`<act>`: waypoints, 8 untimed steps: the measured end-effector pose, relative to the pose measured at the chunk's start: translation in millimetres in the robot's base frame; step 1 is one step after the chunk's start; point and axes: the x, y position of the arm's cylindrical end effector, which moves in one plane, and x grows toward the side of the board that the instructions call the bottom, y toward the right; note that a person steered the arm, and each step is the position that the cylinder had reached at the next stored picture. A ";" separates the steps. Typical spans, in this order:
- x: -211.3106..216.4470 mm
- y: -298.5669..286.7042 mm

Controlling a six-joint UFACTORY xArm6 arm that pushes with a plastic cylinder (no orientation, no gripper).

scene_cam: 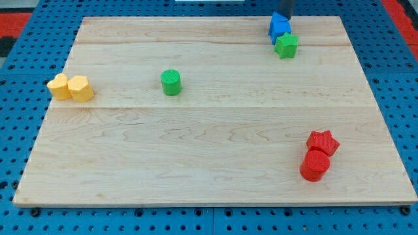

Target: Push the green star close to the blue cube

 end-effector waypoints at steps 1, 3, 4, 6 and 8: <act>16.2 76.7; 136.4 138.7; 133.8 124.6; 95.4 83.0; 99.8 26.6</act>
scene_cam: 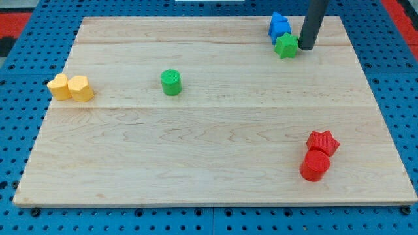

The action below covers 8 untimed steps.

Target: Push the green star close to the blue cube

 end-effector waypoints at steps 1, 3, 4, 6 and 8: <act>13.5 0.0; 15.3 -7.1; 15.3 -15.9; 17.7 -8.3; 130.7 20.9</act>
